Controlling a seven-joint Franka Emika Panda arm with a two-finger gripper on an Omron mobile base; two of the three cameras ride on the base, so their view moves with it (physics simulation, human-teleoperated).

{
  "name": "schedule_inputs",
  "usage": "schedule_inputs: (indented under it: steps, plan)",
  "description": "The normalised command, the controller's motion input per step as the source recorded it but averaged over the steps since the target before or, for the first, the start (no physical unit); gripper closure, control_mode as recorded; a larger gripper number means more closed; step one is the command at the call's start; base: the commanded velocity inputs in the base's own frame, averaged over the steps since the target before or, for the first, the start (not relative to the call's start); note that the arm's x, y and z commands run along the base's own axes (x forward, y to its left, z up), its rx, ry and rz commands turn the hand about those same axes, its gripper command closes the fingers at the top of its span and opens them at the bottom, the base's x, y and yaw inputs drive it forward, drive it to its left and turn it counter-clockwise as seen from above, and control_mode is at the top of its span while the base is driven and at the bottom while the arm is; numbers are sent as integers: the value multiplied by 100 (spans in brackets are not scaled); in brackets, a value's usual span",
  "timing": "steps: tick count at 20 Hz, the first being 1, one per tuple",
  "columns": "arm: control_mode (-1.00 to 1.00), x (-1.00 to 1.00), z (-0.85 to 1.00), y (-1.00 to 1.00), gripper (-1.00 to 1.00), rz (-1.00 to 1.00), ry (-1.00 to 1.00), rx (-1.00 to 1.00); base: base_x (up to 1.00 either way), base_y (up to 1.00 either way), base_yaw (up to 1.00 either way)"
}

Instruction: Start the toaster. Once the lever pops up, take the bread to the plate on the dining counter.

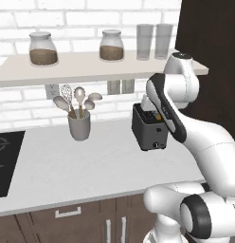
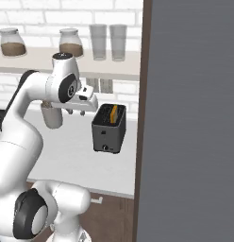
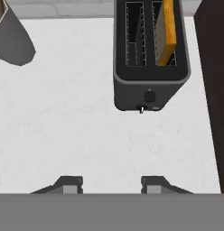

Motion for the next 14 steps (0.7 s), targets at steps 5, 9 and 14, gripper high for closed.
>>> schedule_inputs:
  steps: [5, 9, 14]
  plan:
    - [-100, -3, -9, -10, -100, -1, 0, 0, 0, 0, 0]
    - [-100, 0, -49, -52, -100, -7, -6, 0, 0, 0, 0]
    - [-100, 0, -55, -49, -100, -5, -5, 0, 0, 0, 0]
